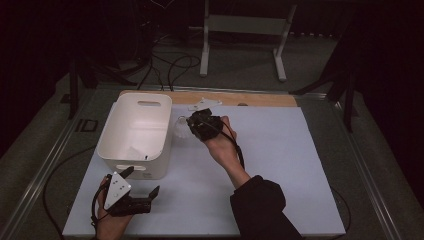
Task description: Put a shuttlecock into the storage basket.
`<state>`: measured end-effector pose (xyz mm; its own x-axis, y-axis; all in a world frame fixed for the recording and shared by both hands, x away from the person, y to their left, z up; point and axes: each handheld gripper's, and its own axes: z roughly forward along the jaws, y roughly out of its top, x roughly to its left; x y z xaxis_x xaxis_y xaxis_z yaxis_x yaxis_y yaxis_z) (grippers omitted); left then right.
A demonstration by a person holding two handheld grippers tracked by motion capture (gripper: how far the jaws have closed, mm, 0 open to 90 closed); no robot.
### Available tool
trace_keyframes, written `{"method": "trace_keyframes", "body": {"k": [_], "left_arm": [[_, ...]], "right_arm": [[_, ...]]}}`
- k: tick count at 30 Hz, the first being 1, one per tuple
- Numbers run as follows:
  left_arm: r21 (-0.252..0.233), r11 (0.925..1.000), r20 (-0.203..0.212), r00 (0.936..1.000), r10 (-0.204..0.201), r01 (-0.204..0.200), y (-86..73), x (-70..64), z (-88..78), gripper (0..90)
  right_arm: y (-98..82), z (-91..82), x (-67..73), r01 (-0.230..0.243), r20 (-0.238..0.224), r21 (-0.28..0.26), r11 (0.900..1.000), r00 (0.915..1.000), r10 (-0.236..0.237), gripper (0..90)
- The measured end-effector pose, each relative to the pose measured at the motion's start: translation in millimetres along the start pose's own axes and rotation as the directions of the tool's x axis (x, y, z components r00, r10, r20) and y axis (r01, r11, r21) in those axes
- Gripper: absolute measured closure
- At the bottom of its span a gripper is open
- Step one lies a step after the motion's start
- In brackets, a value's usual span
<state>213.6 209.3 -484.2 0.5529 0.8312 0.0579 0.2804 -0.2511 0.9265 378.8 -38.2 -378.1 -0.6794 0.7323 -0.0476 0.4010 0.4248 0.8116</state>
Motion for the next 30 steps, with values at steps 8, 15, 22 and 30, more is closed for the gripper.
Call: {"method": "trace_keyframes", "body": {"k": [8, 15, 22, 30], "left_arm": [[0.001, 1.0, 0.0, 1.0, 0.001, -0.001, 0.0, 0.1, -0.1, 0.0], [-0.001, 1.0, -0.001, 1.0, 0.001, -0.001, 0.0, 0.2, -0.3, 0.0], [0.0, 1.0, -0.001, 1.0, 0.002, -0.002, 0.0, 0.2, -0.2, 0.0], [0.0, 1.0, -0.001, 1.0, 0.004, -0.004, 0.1, 0.3, -0.4, 0.0]], "right_arm": [[4.7, -0.4, 0.6, -0.005, -0.008, -0.009, 1.0, 1.0, 0.005, 88.9], [10.5, -1.4, 2.2, -0.001, -0.014, -0.027, 1.0, 0.9999, 0.0, 88.9], [14.1, -1.0, 3.1, 0.0, -0.023, -0.035, 0.999, 0.9997, -0.001, 88.9], [20.0, -0.8, 5.6, 0.004, -0.027, -0.048, 0.999, 0.9996, -0.006, 88.9]]}}
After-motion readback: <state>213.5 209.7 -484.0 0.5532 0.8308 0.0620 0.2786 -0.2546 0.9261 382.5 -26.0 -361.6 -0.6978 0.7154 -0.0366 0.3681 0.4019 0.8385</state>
